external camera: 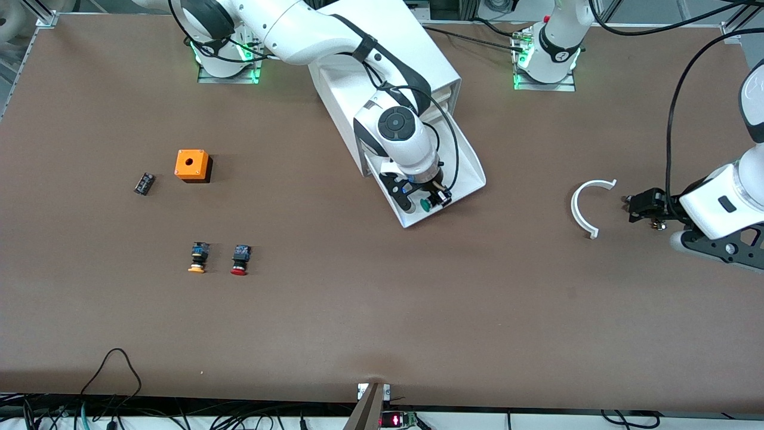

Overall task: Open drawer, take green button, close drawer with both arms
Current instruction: 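Carry the green button with the right gripper while the left gripper withdraws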

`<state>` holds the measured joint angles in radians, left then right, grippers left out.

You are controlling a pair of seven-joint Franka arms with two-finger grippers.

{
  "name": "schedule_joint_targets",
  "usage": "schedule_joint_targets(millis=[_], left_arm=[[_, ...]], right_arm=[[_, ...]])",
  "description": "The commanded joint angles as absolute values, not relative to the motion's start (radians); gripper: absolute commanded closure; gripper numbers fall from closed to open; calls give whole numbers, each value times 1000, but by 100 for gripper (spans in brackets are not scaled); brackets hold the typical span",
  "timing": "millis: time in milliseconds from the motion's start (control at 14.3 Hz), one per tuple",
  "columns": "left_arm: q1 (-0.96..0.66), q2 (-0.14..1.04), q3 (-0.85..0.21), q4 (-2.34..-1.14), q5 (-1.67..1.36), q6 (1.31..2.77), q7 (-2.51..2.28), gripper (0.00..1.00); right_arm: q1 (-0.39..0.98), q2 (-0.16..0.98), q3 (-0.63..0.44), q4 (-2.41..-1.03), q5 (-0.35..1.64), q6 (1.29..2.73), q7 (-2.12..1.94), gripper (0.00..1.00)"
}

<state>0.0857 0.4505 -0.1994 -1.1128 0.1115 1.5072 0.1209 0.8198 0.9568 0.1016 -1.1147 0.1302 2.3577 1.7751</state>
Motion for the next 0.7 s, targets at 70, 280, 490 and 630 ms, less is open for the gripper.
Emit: schedule_joint_targets(millis=[70,280,490,630], left_arm=[[80,466,-202,-1083,103,1503,17,0],[74,466,-204,-1083,103,1502,-11,0],[72,466,-209,-1083,103,1500,-26,0],[71,463,-212,-1085,101,1499,-54,0]], right_arm=[[804,954,91,-964,112,2223,1764,100],[755,910,98,-950,114,2125,1651,100],[684,845,98,-950,114,2001,1397,100],[632,835,98,-953,117,1959,1265,100]])
